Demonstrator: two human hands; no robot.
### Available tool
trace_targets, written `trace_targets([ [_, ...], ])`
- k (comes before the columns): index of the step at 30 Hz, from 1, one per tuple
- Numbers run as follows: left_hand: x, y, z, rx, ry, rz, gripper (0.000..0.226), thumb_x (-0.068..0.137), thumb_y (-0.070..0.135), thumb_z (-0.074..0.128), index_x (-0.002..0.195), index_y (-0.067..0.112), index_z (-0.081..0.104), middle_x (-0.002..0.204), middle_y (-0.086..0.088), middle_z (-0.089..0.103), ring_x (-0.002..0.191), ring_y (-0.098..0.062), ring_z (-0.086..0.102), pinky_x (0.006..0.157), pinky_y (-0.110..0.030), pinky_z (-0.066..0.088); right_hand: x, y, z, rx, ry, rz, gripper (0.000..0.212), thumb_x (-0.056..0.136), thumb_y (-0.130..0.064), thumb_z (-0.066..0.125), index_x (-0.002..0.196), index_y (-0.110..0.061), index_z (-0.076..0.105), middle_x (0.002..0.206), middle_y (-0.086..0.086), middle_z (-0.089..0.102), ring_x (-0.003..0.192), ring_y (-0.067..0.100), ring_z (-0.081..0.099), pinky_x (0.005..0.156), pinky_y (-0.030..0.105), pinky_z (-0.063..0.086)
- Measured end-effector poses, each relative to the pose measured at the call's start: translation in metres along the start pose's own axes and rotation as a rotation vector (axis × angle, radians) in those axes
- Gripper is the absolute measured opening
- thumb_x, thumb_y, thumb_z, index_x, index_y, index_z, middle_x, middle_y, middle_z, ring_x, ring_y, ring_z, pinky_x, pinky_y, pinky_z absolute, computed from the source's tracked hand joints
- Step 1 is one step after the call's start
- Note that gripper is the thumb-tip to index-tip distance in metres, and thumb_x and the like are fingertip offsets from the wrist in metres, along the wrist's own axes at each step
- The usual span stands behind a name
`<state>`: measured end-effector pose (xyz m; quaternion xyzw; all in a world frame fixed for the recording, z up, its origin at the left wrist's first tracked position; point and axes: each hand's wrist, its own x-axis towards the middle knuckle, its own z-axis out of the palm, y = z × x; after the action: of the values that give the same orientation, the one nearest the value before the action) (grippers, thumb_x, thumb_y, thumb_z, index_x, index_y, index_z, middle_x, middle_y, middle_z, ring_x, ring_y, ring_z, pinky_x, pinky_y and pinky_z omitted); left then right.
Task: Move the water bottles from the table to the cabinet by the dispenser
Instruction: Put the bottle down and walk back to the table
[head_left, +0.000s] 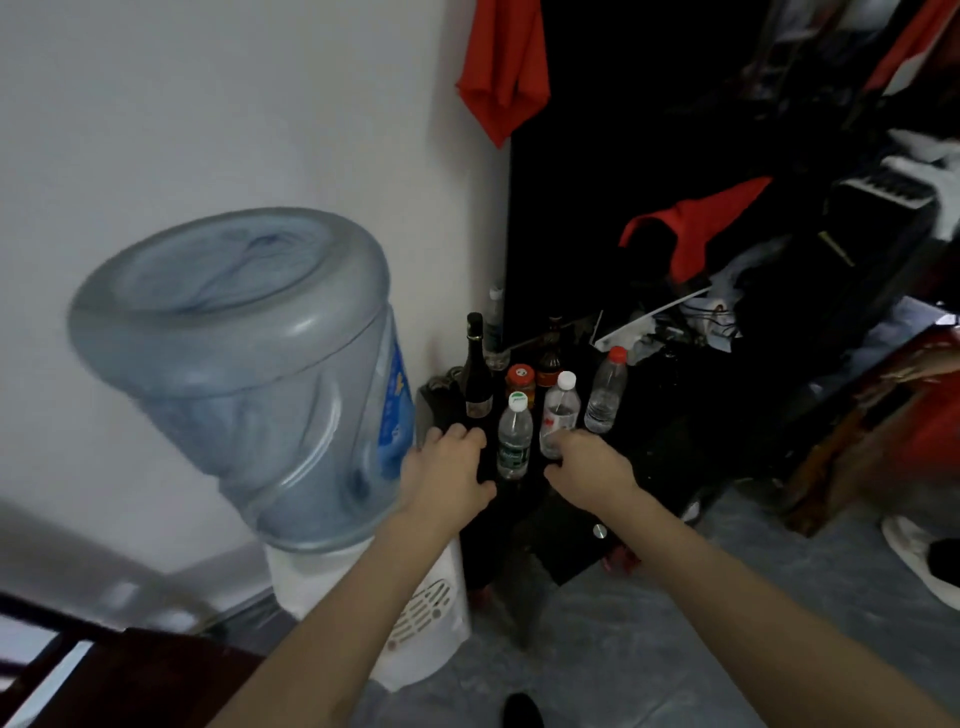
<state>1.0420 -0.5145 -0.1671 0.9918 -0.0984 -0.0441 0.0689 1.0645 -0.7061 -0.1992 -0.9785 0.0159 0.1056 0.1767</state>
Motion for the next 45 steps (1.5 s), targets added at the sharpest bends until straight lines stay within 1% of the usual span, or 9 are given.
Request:
trace_targets([
  [3,-0.043,-0.008,-0.007,0.006,0.049,0.010,0.056,0.088,0.045,0.068,0.137,0.026,0.049,0.134,0.002,0.051,0.128,-0.023,0.047,0.096,-0.041,0.044,-0.041,-0.019,-0.003,-0.005,0.036,-0.042,0.041,0.092,-0.032,0.059,0.131,-0.019,0.055,0.127,0.007,0.059,0.113,0.031,0.059,0.091,0.046,0.053],
  [5,-0.070,-0.014,-0.012,-0.005,0.076,0.012,0.053,0.089,0.048,0.065,0.135,0.025,0.050,0.135,0.002,0.051,0.127,-0.023,0.047,0.094,-0.039,0.043,-0.069,-0.033,-0.002,-0.012,0.064,-0.058,0.043,0.091,-0.032,0.059,0.132,-0.020,0.053,0.128,0.009,0.058,0.112,0.032,0.058,0.090,0.049,0.053],
  [14,-0.166,-0.014,-0.040,-0.012,0.107,-0.012,0.053,0.090,0.049,0.061,0.135,0.024,0.051,0.137,0.001,0.051,0.127,-0.023,0.049,0.096,-0.039,0.042,-0.173,-0.073,-0.011,-0.083,0.107,-0.132,0.059,0.092,-0.034,0.058,0.147,-0.019,0.040,0.140,0.007,0.050,0.124,0.030,0.051,0.095,0.049,0.049],
  [17,-0.194,-0.007,-0.043,-0.016,0.142,-0.045,0.051,0.092,0.048,0.059,0.135,0.023,0.052,0.139,0.001,0.051,0.126,-0.024,0.050,0.097,-0.039,0.041,-0.202,-0.072,-0.016,-0.115,0.113,-0.161,0.060,0.093,-0.034,0.057,0.147,-0.019,0.039,0.139,0.007,0.050,0.123,0.031,0.051,0.095,0.048,0.048],
  [22,-0.248,0.013,-0.039,-0.005,0.112,-0.121,0.052,0.093,0.048,0.058,0.138,0.023,0.051,0.142,0.000,0.050,0.130,-0.025,0.047,0.101,-0.042,0.040,-0.247,-0.060,-0.020,-0.138,0.098,-0.210,0.060,0.093,-0.036,0.057,0.147,-0.019,0.038,0.139,0.008,0.049,0.123,0.030,0.050,0.094,0.048,0.048],
  [30,-0.356,0.065,-0.018,0.028,0.113,-0.243,0.054,0.093,0.051,0.055,0.140,0.025,0.049,0.148,0.001,0.044,0.131,-0.025,0.047,0.101,-0.042,0.042,-0.340,-0.020,0.008,-0.097,0.037,-0.268,0.056,0.093,-0.036,0.055,0.145,-0.018,0.041,0.137,0.009,0.049,0.120,0.030,0.052,0.094,0.051,0.049],
  [36,-0.417,0.101,-0.026,0.024,0.125,-0.248,0.055,0.092,0.053,0.057,0.140,0.026,0.049,0.150,0.002,0.042,0.132,-0.025,0.045,0.101,-0.042,0.042,-0.405,0.002,0.003,-0.055,0.004,-0.290,0.054,0.092,-0.036,0.056,0.141,-0.017,0.044,0.132,0.009,0.051,0.117,0.030,0.053,0.092,0.050,0.051],
  [41,-0.451,0.118,-0.046,0.050,0.167,-0.223,0.056,0.092,0.051,0.057,0.142,0.027,0.048,0.153,0.002,0.039,0.134,-0.025,0.043,0.102,-0.042,0.041,-0.438,-0.004,-0.020,-0.055,0.079,-0.339,0.051,0.091,-0.036,0.057,0.137,-0.017,0.046,0.128,0.008,0.052,0.116,0.030,0.053,0.092,0.050,0.050],
  [45,-0.479,0.117,-0.053,0.071,0.185,-0.229,0.055,0.093,0.049,0.056,0.142,0.027,0.047,0.153,0.002,0.040,0.134,-0.024,0.043,0.102,-0.042,0.041,-0.463,-0.016,-0.021,-0.065,0.071,-0.344,0.051,0.092,-0.036,0.056,0.138,-0.017,0.046,0.130,0.008,0.051,0.118,0.029,0.051,0.095,0.048,0.048],
])
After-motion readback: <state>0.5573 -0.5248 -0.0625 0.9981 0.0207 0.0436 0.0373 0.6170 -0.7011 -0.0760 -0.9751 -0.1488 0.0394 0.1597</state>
